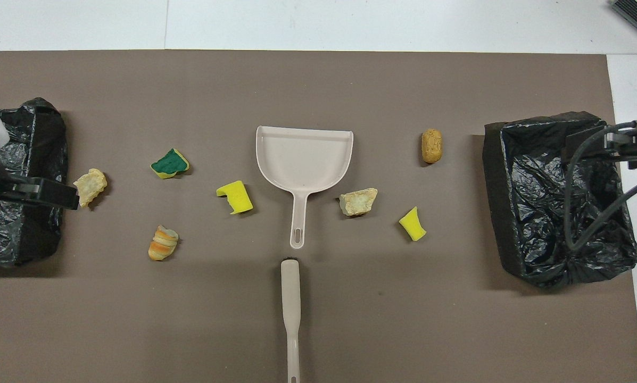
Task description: Sweep and dump trash in bin
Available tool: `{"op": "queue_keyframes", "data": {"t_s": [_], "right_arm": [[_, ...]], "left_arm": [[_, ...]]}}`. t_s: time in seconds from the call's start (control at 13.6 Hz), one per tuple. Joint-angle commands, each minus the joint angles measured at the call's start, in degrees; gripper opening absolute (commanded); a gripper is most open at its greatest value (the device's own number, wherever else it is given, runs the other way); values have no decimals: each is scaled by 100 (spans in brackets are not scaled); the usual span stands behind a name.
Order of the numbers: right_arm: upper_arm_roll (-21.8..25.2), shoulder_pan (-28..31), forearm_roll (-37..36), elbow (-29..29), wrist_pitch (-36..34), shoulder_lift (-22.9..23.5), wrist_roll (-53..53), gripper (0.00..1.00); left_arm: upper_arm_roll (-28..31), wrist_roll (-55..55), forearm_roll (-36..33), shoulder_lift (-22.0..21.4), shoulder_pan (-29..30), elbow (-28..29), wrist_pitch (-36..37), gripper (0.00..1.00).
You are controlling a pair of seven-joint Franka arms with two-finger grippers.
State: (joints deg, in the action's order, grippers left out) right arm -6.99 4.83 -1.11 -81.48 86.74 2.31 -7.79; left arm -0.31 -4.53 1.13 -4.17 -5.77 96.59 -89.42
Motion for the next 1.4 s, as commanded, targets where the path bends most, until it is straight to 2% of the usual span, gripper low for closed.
{"op": "queue_keyframes", "data": {"t_s": [0.0,0.22,0.59,0.96,1.18,1.33], "right_arm": [[-39,54,111,-52,123,-21,49,100],[-39,54,111,-61,229,-21,67,100],[-39,54,111,-61,185,-29,75,100],[-30,80,119,-70,141,-29,93,100],[-30,80,119,-61,141,-29,84,100],[-39,71,111,-61,159,-29,75,100]], "left_arm": [[40,503,71,-188,-415,560,-400,100],[40,1005,80,-286,-1021,1035,-796,100],[40,2060,80,-953,-2136,2572,-1973,100],[48,2850,89,-981,-3313,3488,-2800,100],[40,3212,80,-1006,-4070,4339,-3650,100],[5,3667,80,-1024,-4500,4648,-3951,100]]}}
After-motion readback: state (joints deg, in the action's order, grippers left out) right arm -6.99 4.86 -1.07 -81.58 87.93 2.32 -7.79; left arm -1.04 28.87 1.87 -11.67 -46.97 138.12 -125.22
